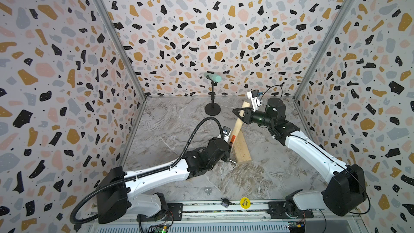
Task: Use a claw hammer to pull out a nail
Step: Place the hammer at the center of the board.
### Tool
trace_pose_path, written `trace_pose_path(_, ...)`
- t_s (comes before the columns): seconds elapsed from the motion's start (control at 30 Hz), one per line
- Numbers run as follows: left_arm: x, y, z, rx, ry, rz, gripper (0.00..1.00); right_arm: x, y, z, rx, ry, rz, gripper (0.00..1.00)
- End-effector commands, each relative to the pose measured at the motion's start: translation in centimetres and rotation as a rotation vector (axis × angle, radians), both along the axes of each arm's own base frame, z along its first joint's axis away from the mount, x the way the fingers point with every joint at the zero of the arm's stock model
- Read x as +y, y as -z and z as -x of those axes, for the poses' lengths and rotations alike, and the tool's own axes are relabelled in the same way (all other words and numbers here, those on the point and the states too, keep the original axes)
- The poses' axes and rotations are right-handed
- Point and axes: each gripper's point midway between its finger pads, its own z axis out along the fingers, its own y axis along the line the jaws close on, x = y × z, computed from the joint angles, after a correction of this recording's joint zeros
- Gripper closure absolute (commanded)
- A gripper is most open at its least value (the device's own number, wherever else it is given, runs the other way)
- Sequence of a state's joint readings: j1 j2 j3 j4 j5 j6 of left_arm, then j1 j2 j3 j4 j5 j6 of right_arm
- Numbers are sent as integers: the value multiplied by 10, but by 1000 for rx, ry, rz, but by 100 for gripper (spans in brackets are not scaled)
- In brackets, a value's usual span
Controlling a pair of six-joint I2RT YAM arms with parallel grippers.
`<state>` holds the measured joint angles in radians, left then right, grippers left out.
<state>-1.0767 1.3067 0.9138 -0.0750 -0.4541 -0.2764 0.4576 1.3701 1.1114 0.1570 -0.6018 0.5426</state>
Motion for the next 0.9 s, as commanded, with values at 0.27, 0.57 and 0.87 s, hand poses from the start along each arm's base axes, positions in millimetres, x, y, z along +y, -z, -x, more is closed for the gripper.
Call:
trace_pose_path(0.27,-11,-11,-7,-21,-30,38,46,10,-44,7,-55,-20,-105,100)
trace_pose_path(0.57,-12,2,-10,-1,-51,13,47,9,-51,8,-67,-21,-110,100)
trace_pose_path(0.87,-19,13,-9,23,-26,-6,49,9,-52,9,-74,-24,-106,100)
